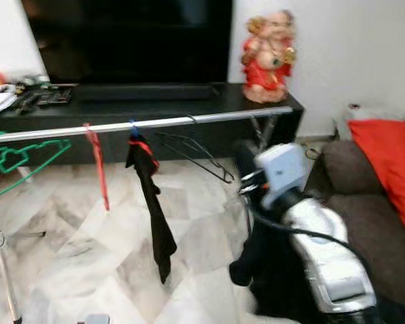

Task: Hang hanger

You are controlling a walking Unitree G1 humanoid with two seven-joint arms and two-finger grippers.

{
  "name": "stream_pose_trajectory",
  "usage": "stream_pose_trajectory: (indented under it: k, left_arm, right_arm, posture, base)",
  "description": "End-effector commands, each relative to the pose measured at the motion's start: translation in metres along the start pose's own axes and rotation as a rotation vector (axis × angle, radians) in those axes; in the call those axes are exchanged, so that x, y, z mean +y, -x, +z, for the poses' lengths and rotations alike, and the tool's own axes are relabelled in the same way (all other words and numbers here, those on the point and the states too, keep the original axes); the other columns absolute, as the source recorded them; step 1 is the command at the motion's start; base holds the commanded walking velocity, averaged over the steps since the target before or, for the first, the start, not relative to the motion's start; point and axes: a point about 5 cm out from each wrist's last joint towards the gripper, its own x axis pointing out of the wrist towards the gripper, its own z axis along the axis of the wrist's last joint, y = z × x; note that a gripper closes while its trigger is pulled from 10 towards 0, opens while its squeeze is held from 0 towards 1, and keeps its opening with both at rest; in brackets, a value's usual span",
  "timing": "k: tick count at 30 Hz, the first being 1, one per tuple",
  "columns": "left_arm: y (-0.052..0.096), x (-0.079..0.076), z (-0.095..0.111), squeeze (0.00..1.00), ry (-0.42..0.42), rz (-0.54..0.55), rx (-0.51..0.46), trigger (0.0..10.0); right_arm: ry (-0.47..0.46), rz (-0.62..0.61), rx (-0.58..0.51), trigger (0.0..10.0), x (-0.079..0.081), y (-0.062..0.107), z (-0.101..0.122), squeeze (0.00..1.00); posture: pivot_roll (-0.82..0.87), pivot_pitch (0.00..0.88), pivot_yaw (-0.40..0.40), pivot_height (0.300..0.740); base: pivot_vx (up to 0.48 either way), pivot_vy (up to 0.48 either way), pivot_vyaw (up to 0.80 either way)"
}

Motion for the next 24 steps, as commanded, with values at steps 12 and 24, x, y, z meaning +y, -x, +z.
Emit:
stream_pose_trajectory:
  k: [12, 24]
  left_arm:
    - [0.000, 0.005, 0.003, 0.00, 0.058, 0.029, -0.019, 10.0]
    - [0.008, 0.035, 0.067, 0.00, 0.166, 0.192, -0.450, 10.0]
  right_arm:
    - [-0.308, -0.215, 0.321, 10.0, -0.013, 0.043, -0.107, 0.00]
    - [-0.459, -0.296, 0.572, 10.0, -0.001, 0.076, -0.180, 0.00]
  posture:
    - [-0.05, 0.000, 0.015, 0.740]
    - [-0.01, 0.004, 0.019, 0.740]
  base:
    - [0.000, 0.000, 0.27]
    - [0.000, 0.000, 0.00]
